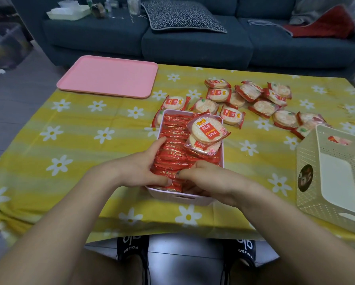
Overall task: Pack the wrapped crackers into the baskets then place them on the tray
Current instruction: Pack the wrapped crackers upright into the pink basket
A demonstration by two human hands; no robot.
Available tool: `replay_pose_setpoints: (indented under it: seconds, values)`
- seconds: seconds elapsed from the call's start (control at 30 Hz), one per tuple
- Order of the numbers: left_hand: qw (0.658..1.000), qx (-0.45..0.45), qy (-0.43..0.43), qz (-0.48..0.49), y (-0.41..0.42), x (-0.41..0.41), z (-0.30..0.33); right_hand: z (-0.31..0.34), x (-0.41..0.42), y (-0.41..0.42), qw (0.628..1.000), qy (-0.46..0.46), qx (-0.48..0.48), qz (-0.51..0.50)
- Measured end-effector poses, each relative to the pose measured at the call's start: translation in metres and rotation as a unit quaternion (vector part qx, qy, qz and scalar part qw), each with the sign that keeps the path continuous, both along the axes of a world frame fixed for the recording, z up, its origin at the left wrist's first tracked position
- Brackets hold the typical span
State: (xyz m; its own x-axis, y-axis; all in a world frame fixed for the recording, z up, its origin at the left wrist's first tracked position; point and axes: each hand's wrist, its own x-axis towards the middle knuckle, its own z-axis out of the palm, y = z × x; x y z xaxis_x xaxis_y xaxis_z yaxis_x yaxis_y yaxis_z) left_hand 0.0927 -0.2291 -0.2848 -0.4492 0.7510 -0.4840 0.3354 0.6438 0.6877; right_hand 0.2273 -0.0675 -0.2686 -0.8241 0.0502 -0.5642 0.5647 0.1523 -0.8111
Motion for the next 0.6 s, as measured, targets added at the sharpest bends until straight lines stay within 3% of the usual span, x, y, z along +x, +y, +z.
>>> replay_pose_setpoints:
  seconds: [0.07,0.17,0.27,0.33,0.37,0.43,0.53,0.6]
  values:
    - [1.0,-0.007,0.001,0.0,0.001,-0.001,0.0,0.001,0.002,0.001,1.0,-0.009,0.007,0.016]
    - [1.0,0.003,-0.012,0.002,0.001,0.0,0.005,0.025,0.005,0.014,0.992,0.016,0.108,0.061]
    - [0.998,0.002,0.05,0.03,0.001,0.004,0.023,0.055,0.007,0.042,0.965,0.127,0.211,-0.094]
    - [0.985,-0.022,0.162,0.063,0.006,0.005,0.03,0.058,0.004,0.059,0.896,0.212,0.315,-0.23]
    - [0.972,-0.021,0.221,0.073,0.01,0.005,0.032,0.055,0.0,0.063,0.877,0.225,0.35,-0.242]
    - [0.953,0.029,0.295,0.068,0.027,0.009,0.031,0.038,-0.011,0.064,0.884,0.199,0.378,-0.19]
    - [0.947,0.099,0.298,0.063,0.055,0.011,0.023,0.017,-0.027,0.061,0.89,0.149,0.407,-0.142]
    - [0.946,0.086,0.307,0.064,0.069,0.009,0.014,0.013,-0.032,0.063,0.886,0.145,0.415,-0.15]
